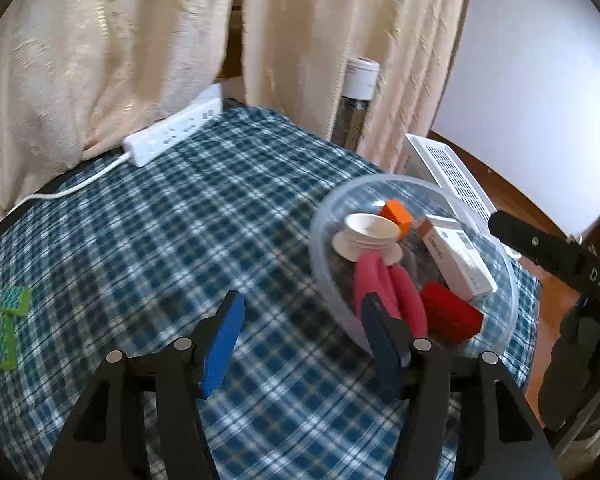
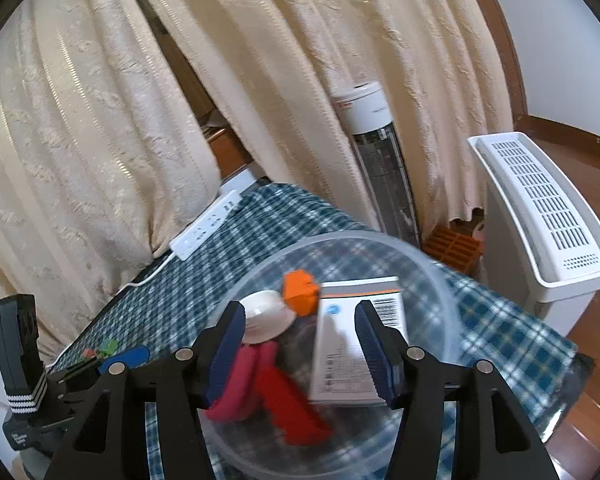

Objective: Organize objects
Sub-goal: 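Move both open grippers back from the bowl to the remaining blocks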

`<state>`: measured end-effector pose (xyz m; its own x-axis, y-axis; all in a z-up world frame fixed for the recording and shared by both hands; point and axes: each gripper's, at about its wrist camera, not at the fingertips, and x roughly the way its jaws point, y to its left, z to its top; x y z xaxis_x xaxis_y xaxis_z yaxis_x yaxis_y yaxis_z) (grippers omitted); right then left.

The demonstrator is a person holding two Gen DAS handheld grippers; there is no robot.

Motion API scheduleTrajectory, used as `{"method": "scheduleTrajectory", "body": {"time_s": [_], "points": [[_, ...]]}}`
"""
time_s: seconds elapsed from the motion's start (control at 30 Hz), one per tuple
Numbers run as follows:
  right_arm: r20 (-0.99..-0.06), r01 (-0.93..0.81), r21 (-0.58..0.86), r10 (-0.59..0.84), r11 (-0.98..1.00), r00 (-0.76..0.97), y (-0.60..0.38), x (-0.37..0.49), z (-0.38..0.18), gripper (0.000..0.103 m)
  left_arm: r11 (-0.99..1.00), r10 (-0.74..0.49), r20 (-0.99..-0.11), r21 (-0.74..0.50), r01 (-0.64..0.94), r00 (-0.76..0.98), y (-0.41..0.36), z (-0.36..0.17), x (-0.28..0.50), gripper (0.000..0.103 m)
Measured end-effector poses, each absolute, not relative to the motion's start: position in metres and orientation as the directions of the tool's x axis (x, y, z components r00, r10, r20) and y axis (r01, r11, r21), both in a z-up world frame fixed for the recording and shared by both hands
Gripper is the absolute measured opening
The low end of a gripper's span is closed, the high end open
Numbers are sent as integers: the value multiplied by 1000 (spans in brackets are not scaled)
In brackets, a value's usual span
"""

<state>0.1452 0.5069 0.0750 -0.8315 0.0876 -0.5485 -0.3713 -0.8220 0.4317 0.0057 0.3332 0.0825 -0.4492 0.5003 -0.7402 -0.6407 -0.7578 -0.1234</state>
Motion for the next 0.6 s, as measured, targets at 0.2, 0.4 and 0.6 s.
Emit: {"method": "scheduleTrajectory", "body": {"time_s": [0.2,0.4,0.6], "points": [[-544,-321,427,43,-846,-838,479,130,80,63,-813,462,-737,-131,-567,-493,293,86,-6,66],[-546,-262,412,-7,-873,-838,447,114,84,63,-875,394,-742,-121,-468,-543,245,84,-22,69],[-558,-203,396,-59,-896,-828,414,97,83,63,-913,345,-742,-125,-387,-574,199,83,-32,69]]}}
